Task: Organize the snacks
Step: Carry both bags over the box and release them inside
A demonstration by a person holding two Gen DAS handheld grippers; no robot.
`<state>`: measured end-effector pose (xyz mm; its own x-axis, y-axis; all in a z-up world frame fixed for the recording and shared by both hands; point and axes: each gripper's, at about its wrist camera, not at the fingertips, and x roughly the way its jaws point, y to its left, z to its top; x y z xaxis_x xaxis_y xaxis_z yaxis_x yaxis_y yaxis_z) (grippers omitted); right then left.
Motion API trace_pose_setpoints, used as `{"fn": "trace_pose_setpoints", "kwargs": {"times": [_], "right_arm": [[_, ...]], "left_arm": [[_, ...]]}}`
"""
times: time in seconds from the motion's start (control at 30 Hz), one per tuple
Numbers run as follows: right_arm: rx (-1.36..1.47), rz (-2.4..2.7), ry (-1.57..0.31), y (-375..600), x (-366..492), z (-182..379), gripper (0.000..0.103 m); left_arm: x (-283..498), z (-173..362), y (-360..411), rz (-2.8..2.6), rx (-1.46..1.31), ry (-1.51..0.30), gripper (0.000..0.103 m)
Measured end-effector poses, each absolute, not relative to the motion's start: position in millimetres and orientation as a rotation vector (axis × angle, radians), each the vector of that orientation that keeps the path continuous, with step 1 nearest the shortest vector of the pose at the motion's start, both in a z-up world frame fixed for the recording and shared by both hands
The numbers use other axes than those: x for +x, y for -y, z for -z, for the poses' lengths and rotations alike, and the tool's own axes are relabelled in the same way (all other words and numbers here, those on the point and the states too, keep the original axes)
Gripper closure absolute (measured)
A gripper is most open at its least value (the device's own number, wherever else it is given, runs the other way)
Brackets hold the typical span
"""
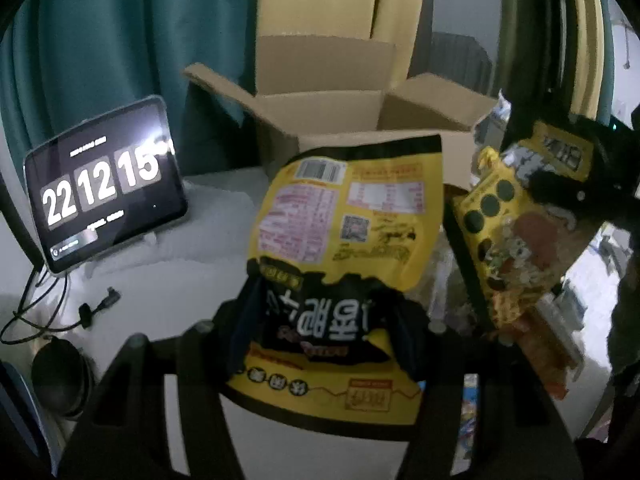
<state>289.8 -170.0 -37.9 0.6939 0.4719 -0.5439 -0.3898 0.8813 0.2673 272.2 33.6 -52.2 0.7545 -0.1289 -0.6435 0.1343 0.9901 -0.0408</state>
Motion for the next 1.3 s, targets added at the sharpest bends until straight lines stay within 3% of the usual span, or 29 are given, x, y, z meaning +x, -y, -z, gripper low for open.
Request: {"fn": "trace_pose_setpoints", "kwargs": {"times": [0.7,1.3], "right_arm": [[0.113,-0.45,-0.522,203.7,342.0,-3.1,0.074],[0.054,-0.428,-0.415,196.9,401.4,-36.9,0.074]], "left_arm": [[323.0,-17.6,-9.6,0.192,0.039,-0.529,0.044],[403.6,-24.6,-2.1,0.202,0.02,-0.484,0.044]]}}
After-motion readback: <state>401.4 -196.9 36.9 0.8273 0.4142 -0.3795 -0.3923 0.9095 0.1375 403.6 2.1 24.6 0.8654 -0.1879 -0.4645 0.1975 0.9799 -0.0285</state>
